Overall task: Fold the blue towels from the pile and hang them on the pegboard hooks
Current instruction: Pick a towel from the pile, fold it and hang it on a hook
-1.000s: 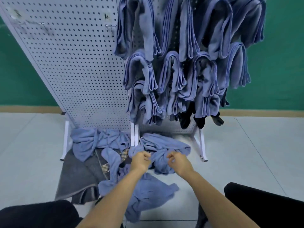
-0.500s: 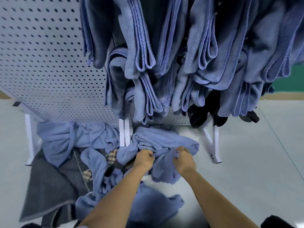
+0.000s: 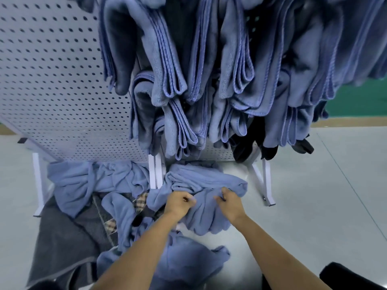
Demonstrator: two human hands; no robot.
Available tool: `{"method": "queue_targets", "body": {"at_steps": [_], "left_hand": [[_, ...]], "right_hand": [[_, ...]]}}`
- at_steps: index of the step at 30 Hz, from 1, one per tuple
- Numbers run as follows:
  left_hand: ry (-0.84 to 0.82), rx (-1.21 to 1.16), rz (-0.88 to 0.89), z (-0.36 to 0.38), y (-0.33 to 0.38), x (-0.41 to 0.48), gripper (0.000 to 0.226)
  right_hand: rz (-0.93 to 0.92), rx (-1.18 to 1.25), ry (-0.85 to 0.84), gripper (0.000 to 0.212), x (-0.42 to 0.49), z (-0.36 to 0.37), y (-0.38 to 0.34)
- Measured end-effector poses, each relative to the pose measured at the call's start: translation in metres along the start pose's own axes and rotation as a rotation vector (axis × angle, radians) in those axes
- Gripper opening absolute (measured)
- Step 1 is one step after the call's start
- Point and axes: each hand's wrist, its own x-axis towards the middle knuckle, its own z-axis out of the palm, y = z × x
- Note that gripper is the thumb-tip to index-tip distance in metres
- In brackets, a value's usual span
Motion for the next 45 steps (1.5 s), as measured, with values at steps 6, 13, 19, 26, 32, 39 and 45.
{"method": "queue_targets", "body": {"at_steps": [6, 13, 19, 26, 32, 39, 45], "left_hand": [[0.105, -0.087, 0.079, -0.063, 0.075, -0.064, 0.027], [0.142, -0.024, 0.284, -0.138, 0.169, -0.158, 0.014], [-0.045, 0.034, 0.608, -0.155, 0.226, -0.222, 0.049], [0.044, -0.088, 0.589, -0.151, 0.221, -0.232, 0.010], [-0.301, -0.492, 0.343, -0.153, 0.213, -0.231, 0.025], [-0.526, 0.006, 0.132, -0.146, 0.220, -0.238, 0.042], [-0.428, -0.631, 0.128, -0.154, 0.222, -0.229, 0.029]], "right_hand": [[-0.160, 0.156, 0.041, 0.019, -0.052, -0.071, -0.064], [-0.473, 0.161, 0.054, 0.027, -0.128, -0.179, -0.165], [-0.608, 0.042, -0.158, 0.016, -0.199, -0.219, -0.221], [-0.547, -0.041, -0.194, 0.019, -0.207, -0.230, -0.200], [-0.583, -0.309, 0.094, 0.012, -0.191, -0.232, -0.188], [-0.764, 0.129, 0.203, 0.020, -0.195, -0.211, -0.222], [-0.679, 0.314, 0.165, 0.017, -0.181, -0.207, -0.221]]}}
